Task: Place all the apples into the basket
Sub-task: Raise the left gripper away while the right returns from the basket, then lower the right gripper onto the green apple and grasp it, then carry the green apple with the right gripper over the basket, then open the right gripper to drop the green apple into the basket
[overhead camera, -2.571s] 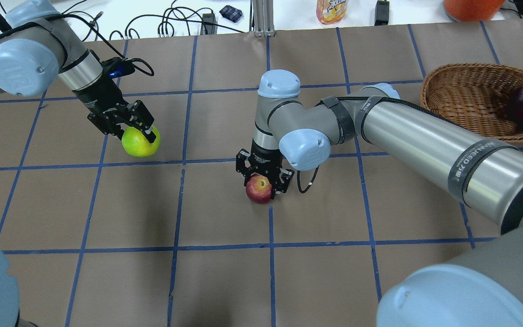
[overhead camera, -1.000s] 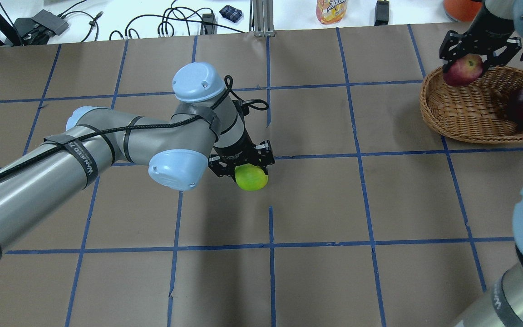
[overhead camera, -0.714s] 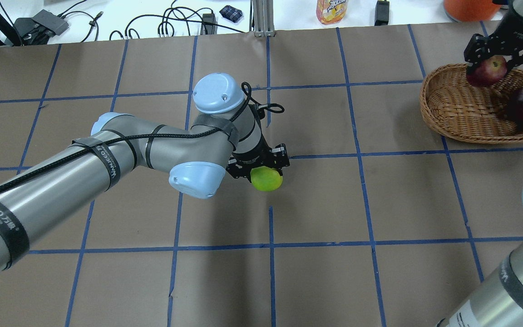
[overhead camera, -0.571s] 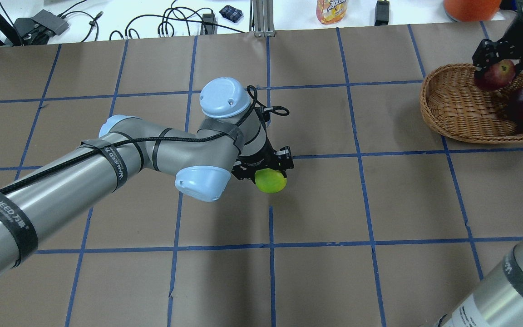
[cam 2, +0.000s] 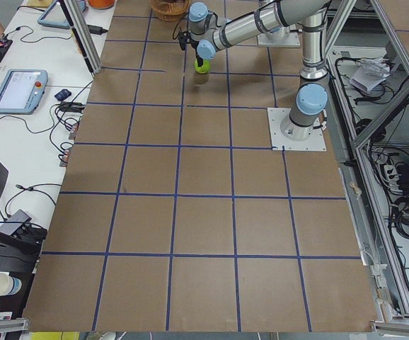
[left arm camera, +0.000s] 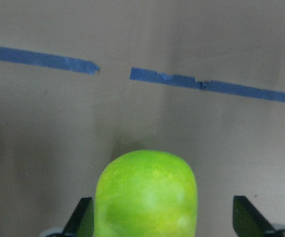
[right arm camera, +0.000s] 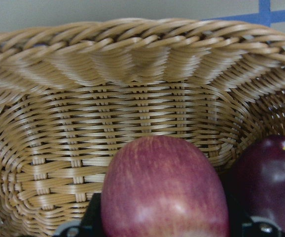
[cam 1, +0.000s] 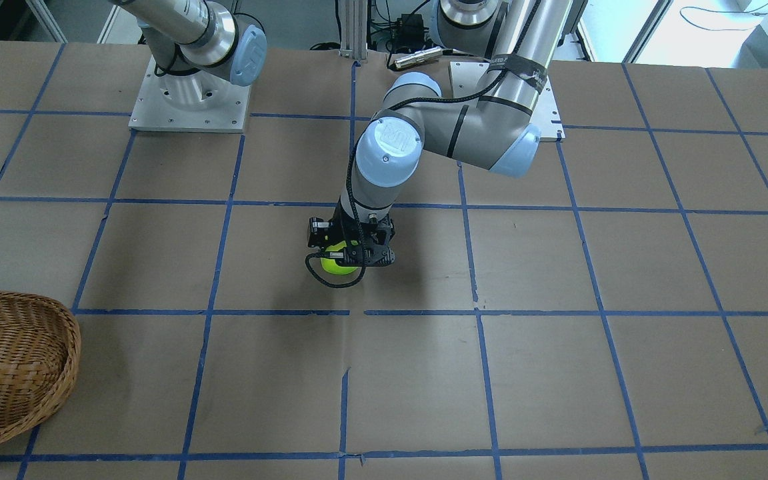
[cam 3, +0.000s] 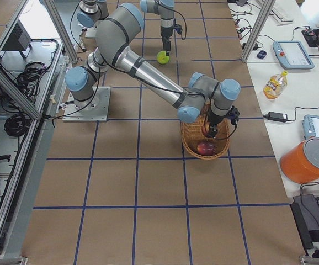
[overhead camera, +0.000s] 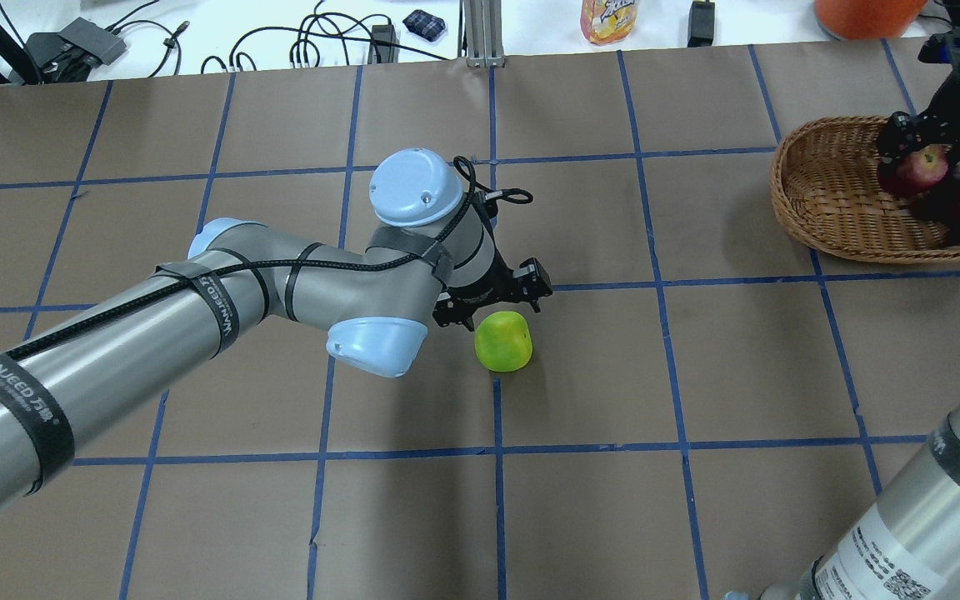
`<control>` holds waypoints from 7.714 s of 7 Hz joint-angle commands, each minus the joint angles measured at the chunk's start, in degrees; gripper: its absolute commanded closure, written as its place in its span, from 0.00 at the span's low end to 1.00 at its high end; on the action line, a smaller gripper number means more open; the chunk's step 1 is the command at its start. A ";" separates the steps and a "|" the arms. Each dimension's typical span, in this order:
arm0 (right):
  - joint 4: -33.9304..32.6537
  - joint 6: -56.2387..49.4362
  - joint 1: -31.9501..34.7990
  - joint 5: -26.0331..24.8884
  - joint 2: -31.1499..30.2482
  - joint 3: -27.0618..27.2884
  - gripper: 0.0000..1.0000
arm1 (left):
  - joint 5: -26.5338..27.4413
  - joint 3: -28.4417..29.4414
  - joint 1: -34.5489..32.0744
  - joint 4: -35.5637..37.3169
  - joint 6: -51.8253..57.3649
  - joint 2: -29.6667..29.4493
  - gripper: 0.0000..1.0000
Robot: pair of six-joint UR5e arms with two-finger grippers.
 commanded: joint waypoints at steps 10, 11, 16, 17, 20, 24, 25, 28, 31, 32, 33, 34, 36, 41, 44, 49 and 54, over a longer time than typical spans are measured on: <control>13.81 49.87 31.69 5.48 -11.76 5.72 0.00 | 12.82 23.98 20.42 -50.69 35.51 21.05 0.00; 13.54 55.98 35.74 7.05 -12.54 7.49 0.00 | 14.03 20.76 20.34 -51.30 35.59 21.42 0.00; 3.31 71.75 41.49 18.93 -14.74 22.32 0.00 | 17.30 20.29 21.65 -46.47 35.42 18.26 0.00; 1.43 71.77 41.49 19.20 -15.71 25.06 0.00 | 16.34 19.51 21.48 -46.91 35.24 18.52 0.00; -2.19 71.86 41.49 22.71 -15.54 27.10 0.00 | 16.15 19.50 21.65 -47.61 35.24 18.70 0.00; -2.98 71.16 41.40 26.30 -15.54 28.50 0.00 | 16.15 19.41 21.65 -47.61 35.24 18.70 0.00; -3.51 70.90 41.14 26.75 -15.54 29.64 0.00 | 16.15 19.24 21.65 -47.61 35.24 18.70 0.00; -9.65 71.07 40.88 27.11 -15.10 32.81 0.00 | 15.80 19.23 21.48 -47.53 35.07 18.79 0.00; -10.36 70.99 40.88 29.13 -15.01 34.21 0.03 | 16.06 18.79 21.65 -47.53 35.33 18.96 0.00; -13.50 71.24 40.88 29.74 -15.01 35.01 0.16 | 16.15 18.79 21.65 -47.53 35.33 18.97 0.00; -14.66 71.60 40.88 29.75 -15.27 35.10 0.55 | 15.89 18.88 21.83 -47.44 35.50 18.97 0.00; -14.76 71.08 40.88 29.49 -15.19 34.84 1.00 | 15.89 18.88 21.83 -47.44 35.59 18.97 0.00; -14.67 71.68 40.44 29.57 -15.71 34.23 1.00 | 15.80 18.88 21.74 -47.18 35.59 18.70 0.00; 0.92 60.40 27.66 22.49 -20.45 19.06 1.00 | 15.80 19.14 21.74 -47.00 35.68 18.53 0.00; 3.53 38.44 17.96 4.25 -19.85 15.15 1.00 | 15.80 18.97 21.83 -47.00 35.68 18.61 0.00; -13.85 34.42 14.07 -13.37 -10.73 15.94 1.00 | 15.80 18.88 21.83 -47.00 35.68 18.61 0.00; -17.14 34.08 13.19 -18.59 -6.49 15.94 0.26 | 15.80 18.88 21.83 -46.91 35.77 18.61 0.00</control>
